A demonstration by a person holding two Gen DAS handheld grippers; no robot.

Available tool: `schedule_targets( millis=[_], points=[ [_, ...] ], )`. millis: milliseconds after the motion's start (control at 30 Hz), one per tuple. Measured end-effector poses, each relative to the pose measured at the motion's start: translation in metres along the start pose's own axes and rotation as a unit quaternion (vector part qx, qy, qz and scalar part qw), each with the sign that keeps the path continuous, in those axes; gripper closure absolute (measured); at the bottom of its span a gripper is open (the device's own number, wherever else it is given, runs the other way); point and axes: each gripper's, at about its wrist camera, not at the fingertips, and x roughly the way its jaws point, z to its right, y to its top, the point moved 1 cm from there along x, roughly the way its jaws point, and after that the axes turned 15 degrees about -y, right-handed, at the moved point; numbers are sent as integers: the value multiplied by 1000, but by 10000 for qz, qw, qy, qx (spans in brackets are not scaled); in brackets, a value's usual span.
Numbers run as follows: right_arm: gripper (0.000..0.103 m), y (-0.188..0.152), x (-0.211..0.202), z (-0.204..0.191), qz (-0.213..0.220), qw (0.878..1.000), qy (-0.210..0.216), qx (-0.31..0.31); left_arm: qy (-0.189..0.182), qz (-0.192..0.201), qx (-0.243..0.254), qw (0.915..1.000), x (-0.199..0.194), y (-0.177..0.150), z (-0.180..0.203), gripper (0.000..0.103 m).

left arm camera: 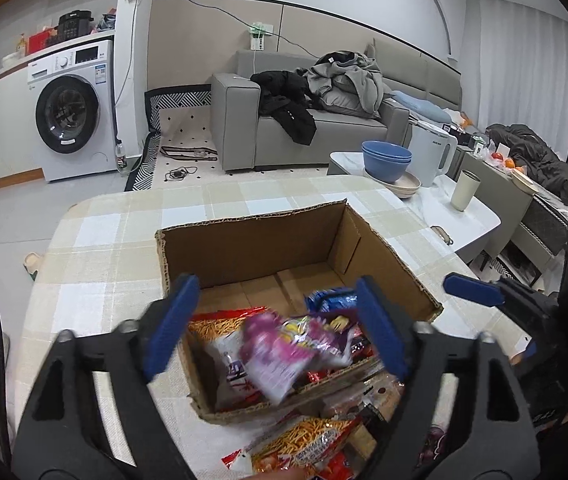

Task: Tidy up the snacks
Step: 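Move both tools back toward the remaining snack pile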

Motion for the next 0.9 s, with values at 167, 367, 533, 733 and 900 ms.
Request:
schedule_targets(
  millis=[167, 367, 533, 733, 900],
  points=[
    [2, -10, -17, 10, -20, 10000, -69, 59, 57, -81, -85, 9999, -15, -17, 2, 1],
    [1, -23, -29, 18, -113, 9998, -169, 89, 107, -69, -137, 9998, -35, -38, 7, 1],
    [1, -37, -39, 19, -238, 9993, -270, -104, 197, 31, -104, 9997, -59, -57, 14, 1],
    [1, -58, -50, 18, -373, 9983, -360, -257, 322, -25, -13, 9995, -84, -82, 25, 1],
    [1, -68, -56, 14, -442, 9975, -376, -398, 369, -130, 50, 9992, -98, -103, 31, 1]
  ],
)
